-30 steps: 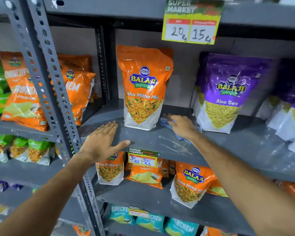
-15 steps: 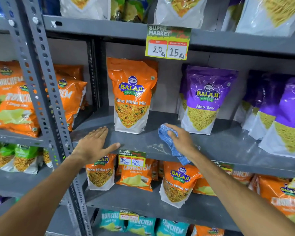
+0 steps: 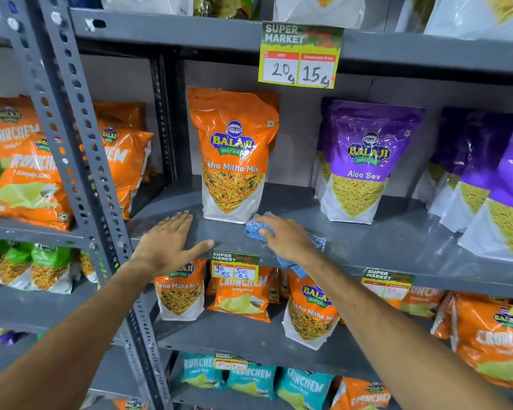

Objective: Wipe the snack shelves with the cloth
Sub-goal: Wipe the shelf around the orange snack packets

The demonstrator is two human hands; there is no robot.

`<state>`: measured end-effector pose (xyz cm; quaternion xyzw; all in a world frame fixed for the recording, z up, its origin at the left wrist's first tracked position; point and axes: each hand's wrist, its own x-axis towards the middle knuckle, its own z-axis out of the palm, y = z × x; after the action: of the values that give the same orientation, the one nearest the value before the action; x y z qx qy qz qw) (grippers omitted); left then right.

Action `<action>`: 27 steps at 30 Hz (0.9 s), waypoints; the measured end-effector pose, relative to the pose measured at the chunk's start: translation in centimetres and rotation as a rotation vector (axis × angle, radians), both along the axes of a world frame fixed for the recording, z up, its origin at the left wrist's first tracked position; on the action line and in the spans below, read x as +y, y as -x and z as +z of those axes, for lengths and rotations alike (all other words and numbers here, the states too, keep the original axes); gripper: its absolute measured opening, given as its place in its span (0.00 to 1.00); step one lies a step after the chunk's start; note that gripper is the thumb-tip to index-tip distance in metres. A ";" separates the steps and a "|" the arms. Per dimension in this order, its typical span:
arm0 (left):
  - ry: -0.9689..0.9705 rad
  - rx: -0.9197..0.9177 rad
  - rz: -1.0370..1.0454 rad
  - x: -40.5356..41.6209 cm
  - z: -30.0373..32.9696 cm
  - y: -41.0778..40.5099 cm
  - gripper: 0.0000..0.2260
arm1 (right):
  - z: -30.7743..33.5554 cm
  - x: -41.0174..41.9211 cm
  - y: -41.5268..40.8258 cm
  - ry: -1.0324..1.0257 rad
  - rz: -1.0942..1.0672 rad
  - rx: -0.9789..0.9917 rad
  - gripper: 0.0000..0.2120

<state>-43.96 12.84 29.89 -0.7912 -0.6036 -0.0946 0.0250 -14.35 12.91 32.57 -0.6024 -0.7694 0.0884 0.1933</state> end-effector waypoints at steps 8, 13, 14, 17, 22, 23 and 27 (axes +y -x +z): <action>-0.018 -0.005 0.004 0.1 -0.3 0.2 0.55 | -0.4 -1.8 -5.1 -0.101 -0.060 0.323 0.18; -0.023 -0.004 0.010 0.2 -0.3 0.2 0.55 | 0.1 -1.6 -4.3 -0.032 -0.187 0.005 0.20; -0.024 -0.002 0.011 0.2 -0.3 0.1 0.55 | 0.2 -1.7 -3.5 -0.040 -0.181 0.001 0.20; -0.025 -0.004 0.009 0.0 -0.2 0.0 0.54 | -0.1 -2.4 -1.1 -0.064 -0.117 -0.027 0.20; -0.006 -0.009 0.008 -0.1 0.0 -0.2 0.55 | -0.8 -4.4 2.7 -0.084 0.102 0.031 0.18; -0.005 -0.009 0.011 -0.1 0.0 -0.2 0.55 | -0.6 -4.6 2.9 -0.050 0.148 0.088 0.18; -0.009 -0.010 0.012 -0.1 -0.1 0.0 0.55 | -0.2 -4.6 2.7 -0.027 0.144 0.163 0.18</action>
<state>-43.92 12.78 29.82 -0.7871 -0.6079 -0.1013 0.0261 -17.07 8.32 32.39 -0.5336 -0.7936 0.1402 0.2565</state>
